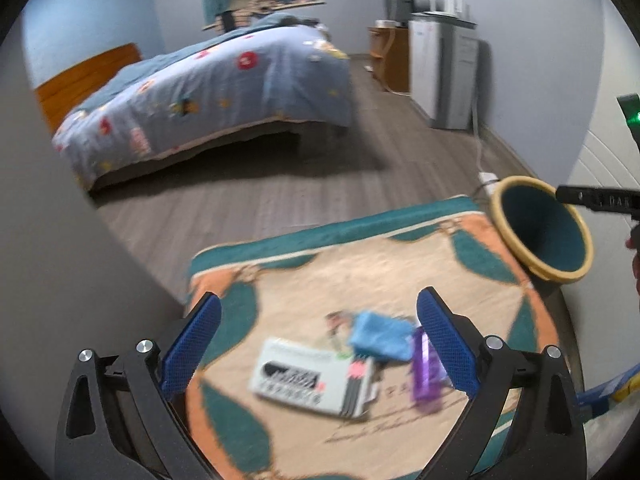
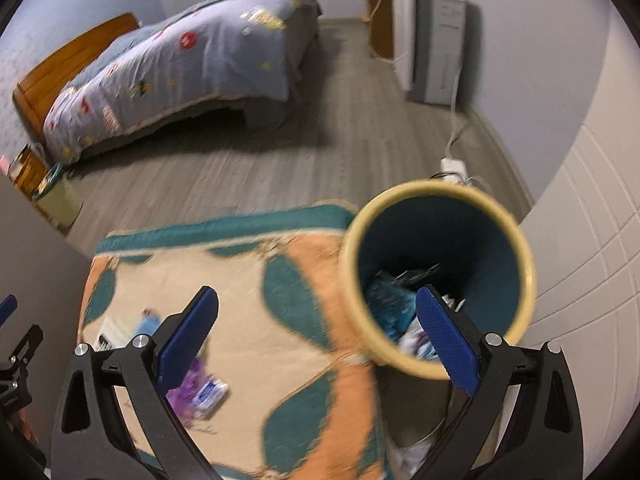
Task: Collect trash
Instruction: 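Move both open tools back over the cushion, then grasp the white COLTALIN medicine box with the right tool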
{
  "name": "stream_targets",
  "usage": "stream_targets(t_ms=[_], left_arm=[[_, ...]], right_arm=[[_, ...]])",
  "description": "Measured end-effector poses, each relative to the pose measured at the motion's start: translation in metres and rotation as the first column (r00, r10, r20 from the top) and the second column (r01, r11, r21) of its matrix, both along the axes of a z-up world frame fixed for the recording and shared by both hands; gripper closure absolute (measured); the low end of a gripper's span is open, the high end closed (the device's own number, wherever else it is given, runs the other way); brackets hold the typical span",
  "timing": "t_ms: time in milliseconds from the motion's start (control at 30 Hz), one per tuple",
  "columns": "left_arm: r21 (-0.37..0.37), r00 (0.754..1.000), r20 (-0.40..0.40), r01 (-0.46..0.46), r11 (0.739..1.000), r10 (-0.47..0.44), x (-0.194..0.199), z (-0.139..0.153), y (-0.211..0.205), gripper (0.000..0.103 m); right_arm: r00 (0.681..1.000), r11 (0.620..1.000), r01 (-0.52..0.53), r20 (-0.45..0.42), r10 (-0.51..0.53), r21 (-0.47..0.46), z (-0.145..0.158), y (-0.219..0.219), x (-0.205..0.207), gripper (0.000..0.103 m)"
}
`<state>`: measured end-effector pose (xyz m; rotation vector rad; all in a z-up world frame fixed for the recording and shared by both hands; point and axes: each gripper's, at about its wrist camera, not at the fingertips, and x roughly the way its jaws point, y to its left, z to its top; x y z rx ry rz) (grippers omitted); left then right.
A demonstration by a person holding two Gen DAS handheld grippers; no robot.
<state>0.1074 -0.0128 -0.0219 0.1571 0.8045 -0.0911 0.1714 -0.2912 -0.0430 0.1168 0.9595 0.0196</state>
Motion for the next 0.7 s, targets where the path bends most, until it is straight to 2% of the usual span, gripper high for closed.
stream_targets(t_ms=[100, 200, 300, 400, 500, 567, 700], left_arm=[[0.006, 0.997, -0.009, -0.070, 0.998, 0.070, -0.008, -0.007, 0.023, 0.006], [0.012, 0.991, -0.033, -0.130, 0.991, 0.131, -0.011, -0.014, 0.041, 0.006], [0.014, 0.979, -0.051, -0.196, 0.980, 0.197, -0.012, -0.020, 0.062, 0.006], [-0.013, 0.969, -0.056, -0.241, 0.970, 0.240, -0.011, -0.019, 0.081, 0.006], [-0.052, 0.960, -0.069, -0.275, 0.960, 0.271, -0.008, -0.018, 0.106, 0.006], [-0.054, 0.957, -0.070, -0.285, 0.957, 0.281, -0.007, -0.019, 0.116, 0.006], [-0.055, 0.945, -0.081, -0.321, 0.946, 0.316, -0.006, -0.026, 0.138, 0.006]], right_arm=[[0.997, 0.999, -0.046, -0.056, 0.046, 0.001, -0.012, 0.029, -0.002, 0.006], [0.995, 0.998, -0.066, -0.071, 0.065, -0.007, -0.020, 0.050, -0.009, 0.006], [0.992, 0.995, -0.097, -0.082, 0.099, 0.035, -0.030, 0.073, -0.016, 0.006], [0.974, 0.978, -0.206, -0.091, 0.209, 0.037, -0.038, 0.110, -0.018, 0.006], [0.944, 0.946, -0.323, -0.081, 0.320, -0.021, -0.045, 0.145, -0.021, 0.006], [0.917, 0.921, -0.389, -0.096, 0.386, -0.011, -0.053, 0.169, -0.020, 0.006], [0.830, 0.833, -0.553, -0.107, 0.547, -0.032, -0.068, 0.223, -0.025, 0.006]])
